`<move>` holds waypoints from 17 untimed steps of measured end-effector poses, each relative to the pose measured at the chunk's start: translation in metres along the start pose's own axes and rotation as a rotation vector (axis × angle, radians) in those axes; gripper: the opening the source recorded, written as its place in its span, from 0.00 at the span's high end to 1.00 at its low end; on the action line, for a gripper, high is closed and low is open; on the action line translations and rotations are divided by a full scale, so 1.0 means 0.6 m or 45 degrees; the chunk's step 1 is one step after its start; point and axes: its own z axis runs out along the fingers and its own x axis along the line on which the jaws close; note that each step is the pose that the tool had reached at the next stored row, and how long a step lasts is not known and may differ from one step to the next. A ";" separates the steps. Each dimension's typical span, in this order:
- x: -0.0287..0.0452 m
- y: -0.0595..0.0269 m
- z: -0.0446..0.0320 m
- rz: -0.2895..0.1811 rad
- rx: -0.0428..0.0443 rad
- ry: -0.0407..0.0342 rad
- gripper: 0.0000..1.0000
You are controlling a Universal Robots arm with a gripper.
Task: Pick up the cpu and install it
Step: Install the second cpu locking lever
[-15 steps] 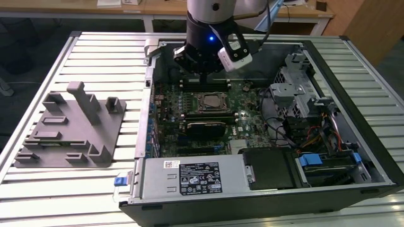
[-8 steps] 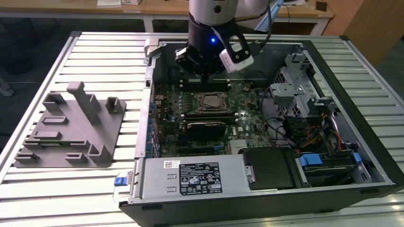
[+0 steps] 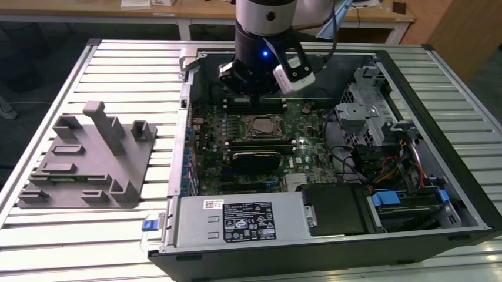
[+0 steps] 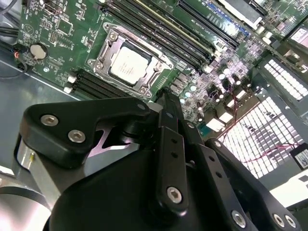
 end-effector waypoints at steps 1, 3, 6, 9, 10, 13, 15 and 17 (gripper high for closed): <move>0.000 0.000 0.002 0.000 0.000 0.0000 0.89; -0.001 -0.001 0.005 0.000 0.000 0.0001 0.89; -0.001 -0.002 0.010 0.001 0.000 0.0000 0.89; -0.001 -0.002 0.016 0.001 0.000 -0.0001 0.89; -0.001 -0.002 0.017 0.001 0.000 -0.0001 0.89; -0.001 -0.004 0.024 0.002 0.000 -0.0002 0.89; -0.002 -0.004 0.030 0.002 0.000 -0.0002 0.89; -0.002 -0.005 0.036 0.002 0.000 -0.0002 0.89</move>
